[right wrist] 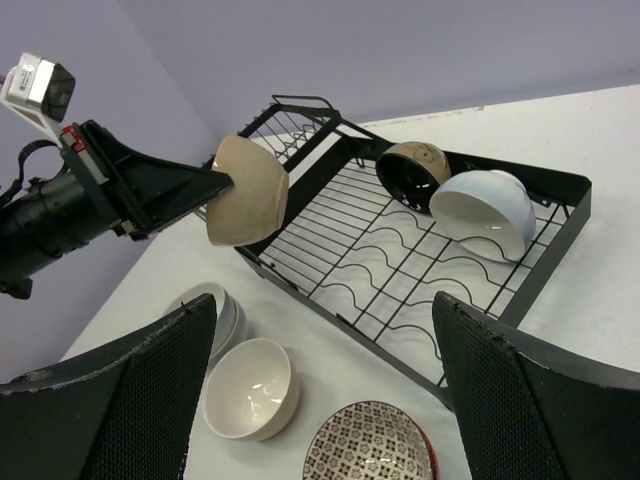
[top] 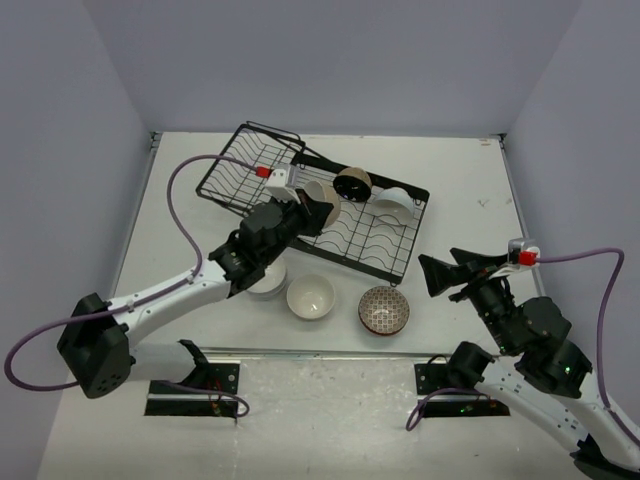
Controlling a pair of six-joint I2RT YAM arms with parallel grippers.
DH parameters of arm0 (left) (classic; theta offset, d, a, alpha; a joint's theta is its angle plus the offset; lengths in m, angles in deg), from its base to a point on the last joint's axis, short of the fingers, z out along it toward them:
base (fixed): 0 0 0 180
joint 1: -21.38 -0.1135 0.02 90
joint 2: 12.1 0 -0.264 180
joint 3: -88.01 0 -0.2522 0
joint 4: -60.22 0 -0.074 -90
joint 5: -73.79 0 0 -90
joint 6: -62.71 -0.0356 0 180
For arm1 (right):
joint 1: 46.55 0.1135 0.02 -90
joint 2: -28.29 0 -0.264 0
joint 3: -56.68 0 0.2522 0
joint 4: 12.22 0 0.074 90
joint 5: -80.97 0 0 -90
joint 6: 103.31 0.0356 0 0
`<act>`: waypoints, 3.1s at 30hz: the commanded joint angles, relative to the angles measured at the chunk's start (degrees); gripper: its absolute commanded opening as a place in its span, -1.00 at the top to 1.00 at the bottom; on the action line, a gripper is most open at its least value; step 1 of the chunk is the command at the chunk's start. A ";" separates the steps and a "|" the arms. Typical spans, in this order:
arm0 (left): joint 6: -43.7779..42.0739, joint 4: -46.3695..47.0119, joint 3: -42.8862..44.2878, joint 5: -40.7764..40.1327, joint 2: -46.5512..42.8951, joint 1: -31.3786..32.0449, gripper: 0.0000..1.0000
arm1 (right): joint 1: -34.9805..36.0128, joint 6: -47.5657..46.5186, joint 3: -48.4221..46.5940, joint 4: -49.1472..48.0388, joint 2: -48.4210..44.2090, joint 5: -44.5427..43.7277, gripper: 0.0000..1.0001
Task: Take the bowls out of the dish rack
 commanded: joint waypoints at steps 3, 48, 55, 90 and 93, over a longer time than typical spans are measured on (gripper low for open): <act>-6.91 -8.62 2.21 -2.55 -7.08 2.30 1.00 | 0.02 -0.88 -0.42 -1.42 0.82 -1.54 -0.77; -12.19 -37.90 3.44 -23.03 1.08 31.30 1.00 | 0.02 -0.61 -1.56 -0.10 5.91 -3.56 -0.96; -12.98 -38.78 3.00 -23.74 3.54 31.39 1.00 | 0.02 -0.70 -1.21 -0.98 6.88 -2.95 -0.96; -12.72 -43.35 9.59 -27.52 13.21 34.91 1.00 | 0.02 -0.26 -0.51 -1.51 7.94 -1.98 -0.96; -12.72 -43.61 10.12 -26.90 13.74 34.91 1.00 | 0.01 -0.26 -0.51 -1.51 8.03 -2.07 -0.96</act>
